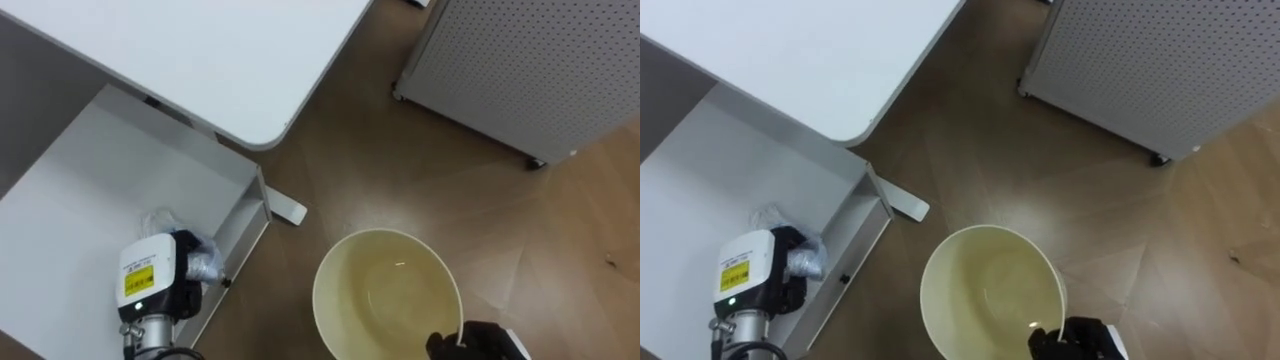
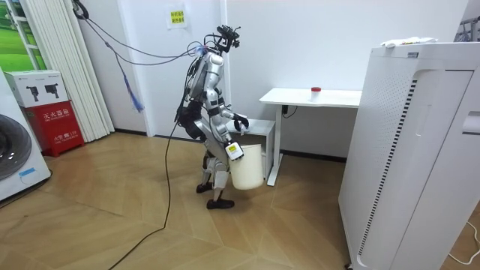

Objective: Pick garbage

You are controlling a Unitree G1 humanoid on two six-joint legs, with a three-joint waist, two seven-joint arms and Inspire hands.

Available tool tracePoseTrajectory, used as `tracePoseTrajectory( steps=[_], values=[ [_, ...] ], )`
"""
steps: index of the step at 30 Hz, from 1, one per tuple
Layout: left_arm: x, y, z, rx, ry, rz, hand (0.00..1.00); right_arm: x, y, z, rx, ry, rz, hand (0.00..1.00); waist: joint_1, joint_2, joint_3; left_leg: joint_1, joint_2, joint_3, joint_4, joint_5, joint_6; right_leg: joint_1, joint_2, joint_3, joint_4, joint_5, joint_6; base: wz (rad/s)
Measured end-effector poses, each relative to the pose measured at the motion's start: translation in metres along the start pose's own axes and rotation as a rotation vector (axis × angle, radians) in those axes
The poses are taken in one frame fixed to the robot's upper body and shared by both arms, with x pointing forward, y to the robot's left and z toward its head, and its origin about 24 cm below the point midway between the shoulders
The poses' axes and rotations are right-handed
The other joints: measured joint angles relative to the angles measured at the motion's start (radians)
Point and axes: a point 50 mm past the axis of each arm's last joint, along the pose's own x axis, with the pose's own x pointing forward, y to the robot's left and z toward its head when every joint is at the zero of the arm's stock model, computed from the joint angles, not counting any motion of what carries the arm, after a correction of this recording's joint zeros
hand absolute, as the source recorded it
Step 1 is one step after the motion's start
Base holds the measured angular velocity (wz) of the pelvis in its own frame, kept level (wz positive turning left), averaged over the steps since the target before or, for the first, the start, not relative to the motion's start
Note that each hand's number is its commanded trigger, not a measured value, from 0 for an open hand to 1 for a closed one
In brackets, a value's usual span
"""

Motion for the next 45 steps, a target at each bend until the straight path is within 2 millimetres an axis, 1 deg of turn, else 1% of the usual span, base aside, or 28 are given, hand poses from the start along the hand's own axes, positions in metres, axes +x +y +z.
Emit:
tracePoseTrajectory(
  steps=[4,10,11,13,15,16,17,18,19,22,23,26,27,28,29,30,32,33,34,35,39,43,45],
  values=[
    [-0.001,0.0,0.001,-0.014,0.003,0.011,1.0,0.0,0.001,0.0,-0.002,0.0,-0.015,1.0,0.008,0.001,0.0004,0.004,0.001,0.001,-0.002,0.0,0.0,0.003,0.001,0.001,-0.003,0.0,0.0,0.0],
    [-0.011,-0.007,0.001,-0.062,0.024,0.005,1.0,0.0,0.005,-0.002,0.007,0.008,-0.023,1.0,0.016,0.001,0.0006,0.026,0.0,0.001,-0.006,0.0,0.0,0.024,0.001,0.0,-0.004,0.0,0.0,0.0],
    [-0.013,-0.009,0.003,-0.071,0.023,0.0,1.0,-0.001,0.005,-0.004,0.006,0.016,-0.027,1.0,0.025,0.002,0.0006,0.038,0.001,0.002,-0.011,0.0,0.0,0.036,0.001,0.002,-0.012,0.0,0.001,0.0],
    [-0.015,-0.01,0.004,-0.083,0.02,-0.005,0.94,-0.001,0.005,-0.008,0.004,0.032,-0.03,1.0,0.034,0.002,0.0006,0.058,0.0,0.003,-0.02,0.001,-0.001,0.057,0.002,0.002,-0.021,0.002,0.001,0.0],
    [-0.02,-0.014,0.006,-0.126,0.031,-0.01,1.0,-0.002,0.007,-0.011,0.006,0.038,-0.027,1.0,0.036,0.006,-0.0014,0.083,0.0,0.005,-0.03,0.001,-0.001,0.08,0.001,0.002,-0.03,0.002,0.003,0.0],
    [-0.022,-0.014,0.007,-0.148,0.035,-0.008,1.0,-0.003,0.007,-0.013,0.005,0.039,-0.026,1.0,0.036,0.006,-0.0017,0.087,0.0,0.007,-0.032,0.001,-0.001,0.084,0.001,0.003,-0.032,0.003,0.003,-0.04],
    [-0.026,-0.017,0.01,-0.184,0.036,-0.008,1.0,-0.003,0.009,-0.014,0.004,0.034,-0.024,1.0,0.038,0.007,-0.0018,0.098,0.0,0.013,-0.039,0.001,-0.001,0.091,0.001,0.005,-0.035,0.003,0.004,-0.05],
    [-0.03,-0.021,0.016,-0.21,0.035,-0.019,1.0,-0.004,0.008,-0.015,-0.001,0.031,-0.023,1.0,0.039,0.011,-0.0047,0.103,-0.002,0.014,-0.042,0.001,0.0,0.094,0.0,0.003,-0.037,0.003,0.005,0.0],
    [-0.031,-0.022,0.019,-0.221,0.031,-0.027,1.0,-0.004,0.008,-0.015,0.0,0.03,-0.023,1.0,0.038,0.013,-0.0055,0.103,-0.002,0.014,-0.043,0.001,0.0,0.095,0.0,0.003,-0.037,0.004,0.006,0.0],
    [-0.044,-0.033,0.039,-0.286,-0.008,-0.091,1.0,-0.005,0.01,-0.017,-0.002,0.026,-0.001,1.0,0.038,0.015,-0.0065,0.118,-0.003,0.018,-0.055,0.002,0.0,0.106,0.0,0.004,-0.047,0.004,0.006,-0.01],
    [-0.051,-0.038,0.047,-0.305,-0.033,-0.126,1.0,-0.007,0.011,-0.019,-0.003,0.026,0.006,1.0,0.038,0.017,-0.0099,0.126,-0.004,0.019,-0.061,0.002,0.0,0.114,0.0,0.004,-0.051,0.004,0.007,0.0],
    [-0.062,-0.047,0.07,-0.348,-0.112,-0.216,1.0,-0.009,0.015,-0.024,-0.035,0.039,0.038,1.0,0.038,0.018,-0.0117,0.152,-0.005,0.03,-0.082,0.004,0.0,0.132,0.001,0.01,-0.064,0.004,0.009,-0.04],
    [-0.066,-0.05,0.076,-0.35,-0.146,-0.258,1.0,-0.01,0.018,-0.025,-0.039,0.043,0.056,1.0,0.032,0.02,-0.0163,0.161,-0.005,0.034,-0.091,0.006,-0.001,0.138,0.001,0.01,-0.071,0.005,0.01,-0.08],
    [-0.069,-0.051,0.081,-0.356,-0.166,-0.282,0.95,-0.01,0.02,-0.026,-0.041,0.045,0.066,1.0,0.03,0.021,-0.0196,0.166,-0.005,0.037,-0.095,0.006,-0.001,0.141,0.001,0.01,-0.072,0.005,0.01,-0.07],
    [-0.074,-0.054,0.087,-0.359,-0.2,-0.321,0.94,-0.012,0.026,-0.03,-0.038,0.054,0.084,1.0,0.029,0.021,-0.029,0.176,-0.004,0.04,-0.101,0.007,-0.002,0.148,0.002,0.011,-0.076,0.005,0.01,-0.05],
    [-0.079,-0.056,0.093,-0.364,-0.232,-0.358,0.91,-0.015,0.031,-0.034,-0.044,0.066,0.104,1.0,0.029,0.021,-0.0313,0.192,-0.005,0.041,-0.112,0.009,-0.004,0.164,0.003,0.01,-0.086,0.005,0.01,-0.04],
    [-0.088,-0.061,0.1,-0.366,-0.262,-0.413,0.67,-0.018,0.038,-0.04,-0.057,0.082,0.143,1.0,0.029,0.018,-0.0334,0.218,-0.006,0.046,-0.124,0.009,-0.005,0.187,0.005,0.012,-0.094,0.005,0.01,-0.04],
    [-0.095,-0.065,0.102,-0.364,-0.276,-0.453,0.02,-0.02,0.041,-0.042,-0.068,0.088,0.173,1.0,0.03,0.016,-0.0347,0.23,-0.005,0.053,-0.128,0.009,-0.005,0.196,0.008,0.017,-0.101,0.006,0.011,-0.12],
    [-0.098,-0.066,0.102,-0.36,-0.283,-0.47,0.0,-0.02,0.043,-0.043,-0.076,0.092,0.191,1.0,0.031,0.013,-0.0365,0.234,-0.005,0.058,-0.13,0.009,-0.005,0.196,0.01,0.022,-0.102,0.006,0.012,-0.17],
    [-0.104,-0.07,0.102,-0.351,-0.293,-0.508,0.0,-0.022,0.046,-0.045,-0.086,0.096,0.223,1.0,0.03,0.008,-0.0388,0.239,-0.004,0.065,-0.137,0.009,-0.005,0.196,0.01,0.028,-0.104,0.007,0.013,-0.15],
    [-0.119,-0.079,0.097,-0.314,-0.313,-0.625,0.0,-0.023,0.051,-0.044,-0.095,0.088,0.274,1.0,0.025,-0.003,-0.0384,0.24,-0.004,0.07,-0.14,0.009,-0.005,0.195,0.016,0.031,-0.105,0.008,0.016,-0.03],
    [-0.122,-0.081,0.095,-0.302,-0.315,-0.668,0.0,-0.023,0.052,-0.044,-0.095,0.088,0.29,1.0,0.02,-0.006,-0.038,0.239,-0.003,0.069,-0.139,0.009,-0.004,0.195,0.016,0.03,-0.106,0.009,0.015,0.0],
    [-0.121,-0.081,0.094,-0.296,-0.317,-0.684,0.0,-0.022,0.052,-0.043,-0.092,0.086,0.296,1.0,0.007,-0.006,-0.038,0.239,-0.003,0.067,-0.14,0.009,-0.004,0.195,0.016,0.029,-0.106,0.009,0.015,0.0]
  ],
)
